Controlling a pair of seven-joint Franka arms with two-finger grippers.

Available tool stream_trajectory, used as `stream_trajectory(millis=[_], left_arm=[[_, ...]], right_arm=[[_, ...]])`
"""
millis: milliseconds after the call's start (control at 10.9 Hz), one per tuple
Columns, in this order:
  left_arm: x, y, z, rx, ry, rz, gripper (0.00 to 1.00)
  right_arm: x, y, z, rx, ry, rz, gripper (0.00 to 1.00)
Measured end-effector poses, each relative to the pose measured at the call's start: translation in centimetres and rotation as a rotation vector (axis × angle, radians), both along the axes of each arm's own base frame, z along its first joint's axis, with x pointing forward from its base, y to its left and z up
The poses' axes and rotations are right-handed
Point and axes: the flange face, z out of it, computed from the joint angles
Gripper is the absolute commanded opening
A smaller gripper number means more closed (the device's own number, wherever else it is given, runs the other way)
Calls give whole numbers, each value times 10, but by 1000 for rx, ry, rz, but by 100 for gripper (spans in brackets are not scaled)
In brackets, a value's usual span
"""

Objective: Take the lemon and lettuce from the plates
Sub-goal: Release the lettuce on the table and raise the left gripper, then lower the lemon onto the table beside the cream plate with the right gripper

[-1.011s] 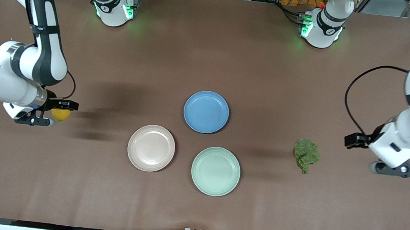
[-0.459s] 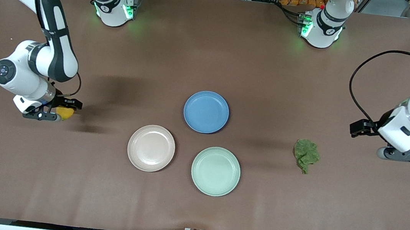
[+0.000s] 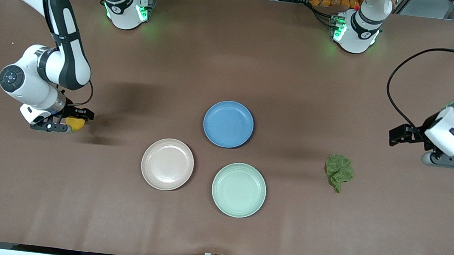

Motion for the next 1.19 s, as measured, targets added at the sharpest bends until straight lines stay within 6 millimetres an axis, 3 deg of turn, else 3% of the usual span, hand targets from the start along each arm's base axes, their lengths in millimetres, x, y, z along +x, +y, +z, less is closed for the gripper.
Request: stream_trajectory(millis=[459, 735, 919, 1011, 1103, 1195], left_arm=[[-18, 1, 19, 27, -35, -13, 100], [-24, 33, 33, 26, -42, -53, 100], [-28, 73, 38, -23, -33, -75, 100], [-30, 84, 40, -39, -36, -77, 100], [-32, 83, 43, -39, -39, -79, 100], [-32, 76, 45, -36, -41, -86, 100]], right_arm=[[-3, 0, -6, -2, 13, 0, 58], [-5, -1, -11, -5, 23, -1, 58], [-5, -2, -16, -9, 30, -2, 60], [-6, -2, -20, -12, 34, -2, 73], [-6, -3, -23, -15, 36, -1, 100], [-6, -3, -26, -16, 40, -4, 100]])
